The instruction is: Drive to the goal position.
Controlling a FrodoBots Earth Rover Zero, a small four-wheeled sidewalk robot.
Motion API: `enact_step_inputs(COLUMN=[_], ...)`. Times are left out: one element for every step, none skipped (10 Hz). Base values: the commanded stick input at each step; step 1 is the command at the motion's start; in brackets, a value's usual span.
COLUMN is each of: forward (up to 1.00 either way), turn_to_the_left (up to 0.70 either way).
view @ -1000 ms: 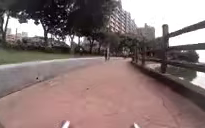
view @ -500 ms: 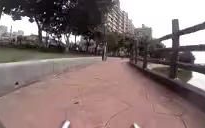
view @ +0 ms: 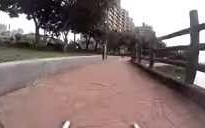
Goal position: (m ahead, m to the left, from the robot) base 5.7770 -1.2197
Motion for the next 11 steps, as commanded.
enact_step_inputs(forward=[1.00,1.00,1.00,1.00,1.00,1.00,1.00,1.00,1.00,1.00,1.00], turn_to_the_left=[-0.13,-0.31,-0.40,-0.40,-0.36,-0.14,0.00,0.00,0.00,0.00,0.00])
